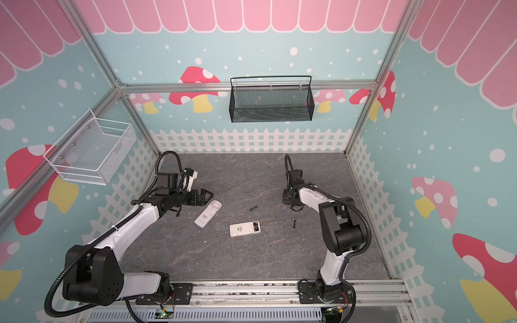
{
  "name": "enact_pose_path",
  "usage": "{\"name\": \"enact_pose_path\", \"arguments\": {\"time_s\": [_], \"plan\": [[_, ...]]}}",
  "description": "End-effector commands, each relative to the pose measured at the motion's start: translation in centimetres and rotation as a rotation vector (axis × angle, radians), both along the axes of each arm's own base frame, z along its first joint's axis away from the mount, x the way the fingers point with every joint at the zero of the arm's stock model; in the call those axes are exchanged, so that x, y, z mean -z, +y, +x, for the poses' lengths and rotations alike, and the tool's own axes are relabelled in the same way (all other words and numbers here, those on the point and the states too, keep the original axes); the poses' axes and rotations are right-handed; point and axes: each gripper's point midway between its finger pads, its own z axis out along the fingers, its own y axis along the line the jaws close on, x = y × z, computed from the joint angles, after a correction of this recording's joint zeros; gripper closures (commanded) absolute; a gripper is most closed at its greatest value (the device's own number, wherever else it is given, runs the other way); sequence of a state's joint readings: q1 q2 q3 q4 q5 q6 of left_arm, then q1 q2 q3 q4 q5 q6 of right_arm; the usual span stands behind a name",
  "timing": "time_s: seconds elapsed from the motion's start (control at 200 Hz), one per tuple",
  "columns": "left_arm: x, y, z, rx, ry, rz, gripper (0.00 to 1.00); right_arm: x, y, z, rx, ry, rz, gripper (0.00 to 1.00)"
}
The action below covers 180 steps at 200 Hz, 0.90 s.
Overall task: Unload the batteries from the remote control
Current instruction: 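Grasp the clear-handled screwdriver by its handle with the right gripper, then lift the screwdriver and carry it toward the left gripper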
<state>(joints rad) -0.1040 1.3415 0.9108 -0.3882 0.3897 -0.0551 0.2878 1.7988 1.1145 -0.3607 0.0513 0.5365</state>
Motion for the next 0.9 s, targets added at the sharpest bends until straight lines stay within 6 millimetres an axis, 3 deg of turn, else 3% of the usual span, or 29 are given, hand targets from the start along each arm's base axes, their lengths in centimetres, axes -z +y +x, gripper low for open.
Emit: {"name": "enact_pose_path", "arguments": {"time_s": [0.0, 0.265, 0.435, 0.56, 0.69, 0.896], "plan": [[-1.1, 0.4, 0.2, 0.001, -0.020, 0.018, 0.00, 0.0, 1.3, 0.6, 0.022, 0.000, 0.020, 0.59], [-1.3, 0.3, 0.2, 0.012, -0.023, 0.019, 0.00, 2.5, 2.2, -1.2, -0.002, 0.064, 0.012, 0.70], [-1.9, -0.7, -0.3, 0.089, -0.050, 0.007, 0.00, 3.7, 1.1, -3.2, 0.001, 0.088, -0.025, 0.83], [-3.1, -1.4, -0.6, 0.157, -0.072, 0.006, 0.00, 3.6, 0.8, -3.4, -0.019, 0.077, -0.043, 0.92], [-5.0, -1.9, -0.3, 0.230, -0.117, 0.050, 0.00, 1.3, 1.4, -2.5, -0.102, 0.010, -0.040, 0.97], [-8.8, -4.8, -0.8, 0.466, -0.185, 0.004, 0.02, -5.7, 4.5, -0.9, -0.367, -0.278, 0.029, 0.99]]}}
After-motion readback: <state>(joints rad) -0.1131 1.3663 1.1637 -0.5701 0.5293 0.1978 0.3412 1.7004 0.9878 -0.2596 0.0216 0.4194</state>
